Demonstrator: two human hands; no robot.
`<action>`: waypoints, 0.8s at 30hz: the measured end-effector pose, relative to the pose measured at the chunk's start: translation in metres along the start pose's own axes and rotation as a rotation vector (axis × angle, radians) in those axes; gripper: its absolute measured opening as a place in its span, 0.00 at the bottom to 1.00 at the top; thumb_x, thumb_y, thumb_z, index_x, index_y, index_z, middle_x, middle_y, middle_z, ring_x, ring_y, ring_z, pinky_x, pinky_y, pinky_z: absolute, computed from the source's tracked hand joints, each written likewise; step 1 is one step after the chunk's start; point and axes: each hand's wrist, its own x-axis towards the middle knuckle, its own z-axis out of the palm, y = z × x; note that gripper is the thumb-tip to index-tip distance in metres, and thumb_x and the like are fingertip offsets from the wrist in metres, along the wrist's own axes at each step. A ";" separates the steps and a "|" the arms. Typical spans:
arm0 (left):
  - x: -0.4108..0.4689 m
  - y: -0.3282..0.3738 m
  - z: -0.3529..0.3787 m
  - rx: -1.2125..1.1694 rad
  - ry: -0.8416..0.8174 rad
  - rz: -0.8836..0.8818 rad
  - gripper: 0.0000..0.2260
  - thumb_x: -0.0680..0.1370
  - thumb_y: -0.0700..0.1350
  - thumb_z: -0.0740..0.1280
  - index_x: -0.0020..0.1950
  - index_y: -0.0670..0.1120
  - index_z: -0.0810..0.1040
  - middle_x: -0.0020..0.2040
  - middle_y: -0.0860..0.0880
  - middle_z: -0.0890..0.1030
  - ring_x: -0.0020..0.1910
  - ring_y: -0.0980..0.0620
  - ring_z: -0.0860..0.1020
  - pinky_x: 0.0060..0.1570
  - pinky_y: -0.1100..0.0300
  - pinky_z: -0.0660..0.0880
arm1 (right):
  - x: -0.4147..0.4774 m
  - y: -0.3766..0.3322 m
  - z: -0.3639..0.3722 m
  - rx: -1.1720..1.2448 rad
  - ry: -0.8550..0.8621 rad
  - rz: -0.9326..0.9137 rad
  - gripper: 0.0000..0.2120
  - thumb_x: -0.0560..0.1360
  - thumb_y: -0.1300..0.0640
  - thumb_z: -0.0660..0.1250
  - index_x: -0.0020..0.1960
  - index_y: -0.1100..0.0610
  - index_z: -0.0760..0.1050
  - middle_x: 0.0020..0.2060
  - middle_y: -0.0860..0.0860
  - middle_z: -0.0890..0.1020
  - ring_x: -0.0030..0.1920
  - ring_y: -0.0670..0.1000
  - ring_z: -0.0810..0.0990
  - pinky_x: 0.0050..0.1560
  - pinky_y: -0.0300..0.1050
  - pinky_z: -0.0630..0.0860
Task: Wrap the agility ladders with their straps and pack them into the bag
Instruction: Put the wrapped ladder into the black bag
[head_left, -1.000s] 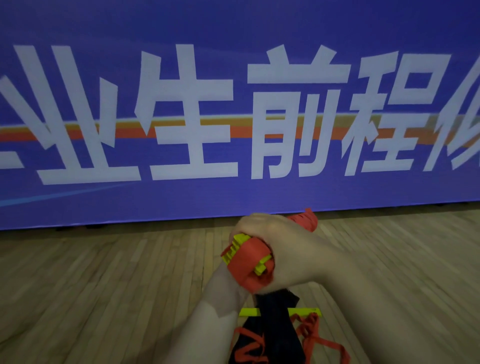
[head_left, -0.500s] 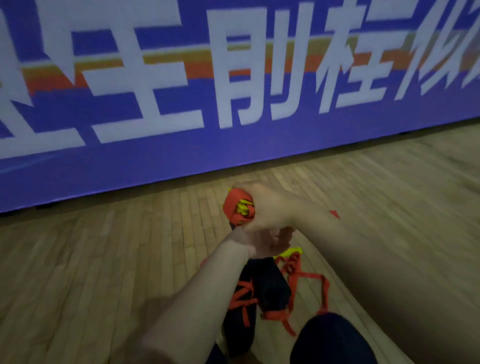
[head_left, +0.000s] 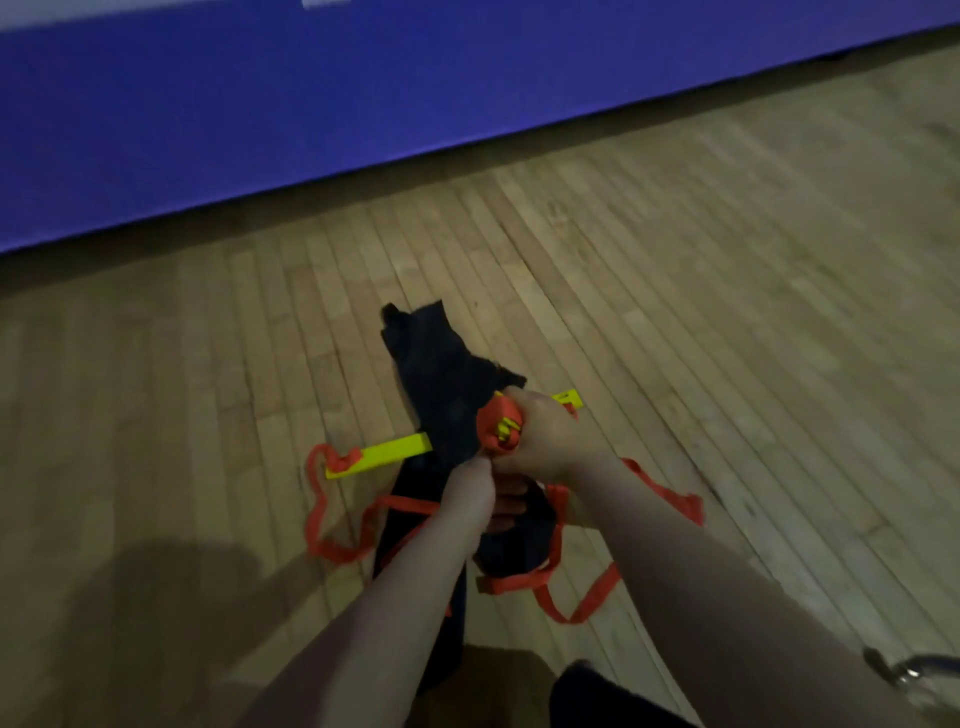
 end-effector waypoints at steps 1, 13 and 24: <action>0.021 -0.014 -0.001 0.034 0.052 -0.016 0.14 0.82 0.45 0.52 0.44 0.42 0.74 0.37 0.44 0.79 0.31 0.48 0.76 0.33 0.60 0.72 | 0.011 0.014 0.012 -0.045 -0.026 0.018 0.21 0.59 0.52 0.77 0.46 0.55 0.71 0.42 0.51 0.78 0.43 0.53 0.77 0.41 0.45 0.72; 0.127 -0.178 -0.007 0.657 -0.028 0.027 0.20 0.80 0.52 0.58 0.71 0.49 0.62 0.62 0.51 0.75 0.57 0.47 0.76 0.51 0.61 0.75 | 0.025 0.149 0.125 -0.464 -0.309 0.200 0.25 0.63 0.52 0.73 0.58 0.52 0.70 0.52 0.52 0.77 0.55 0.56 0.76 0.52 0.47 0.71; 0.167 -0.151 -0.006 0.099 0.144 0.079 0.05 0.78 0.45 0.66 0.45 0.45 0.76 0.46 0.46 0.80 0.48 0.48 0.79 0.44 0.58 0.74 | 0.027 0.146 0.137 -0.403 -0.361 0.208 0.29 0.63 0.49 0.75 0.61 0.50 0.70 0.54 0.50 0.75 0.54 0.54 0.76 0.54 0.48 0.74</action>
